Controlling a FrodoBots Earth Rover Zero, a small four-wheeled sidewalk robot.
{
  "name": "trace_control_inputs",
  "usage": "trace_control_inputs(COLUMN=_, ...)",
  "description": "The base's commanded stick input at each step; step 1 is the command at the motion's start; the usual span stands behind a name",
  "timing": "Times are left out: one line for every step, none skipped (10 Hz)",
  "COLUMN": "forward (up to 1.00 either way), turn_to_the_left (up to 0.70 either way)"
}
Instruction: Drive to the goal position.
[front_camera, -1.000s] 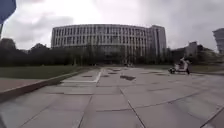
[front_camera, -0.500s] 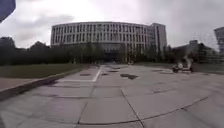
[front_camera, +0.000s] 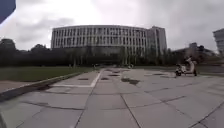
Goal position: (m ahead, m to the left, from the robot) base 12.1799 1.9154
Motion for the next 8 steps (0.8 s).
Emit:
trace_control_inputs(forward=0.70, turn_to_the_left=0.00)
trace_control_inputs(forward=0.70, turn_to_the_left=0.00)
trace_control_inputs(forward=0.70, turn_to_the_left=0.00)
trace_control_inputs(forward=0.70, turn_to_the_left=0.00)
trace_control_inputs(forward=0.70, turn_to_the_left=0.04)
trace_control_inputs(forward=0.70, turn_to_the_left=0.25)
trace_control_inputs(forward=0.70, turn_to_the_left=0.34)
trace_control_inputs(forward=0.70, turn_to_the_left=0.35)
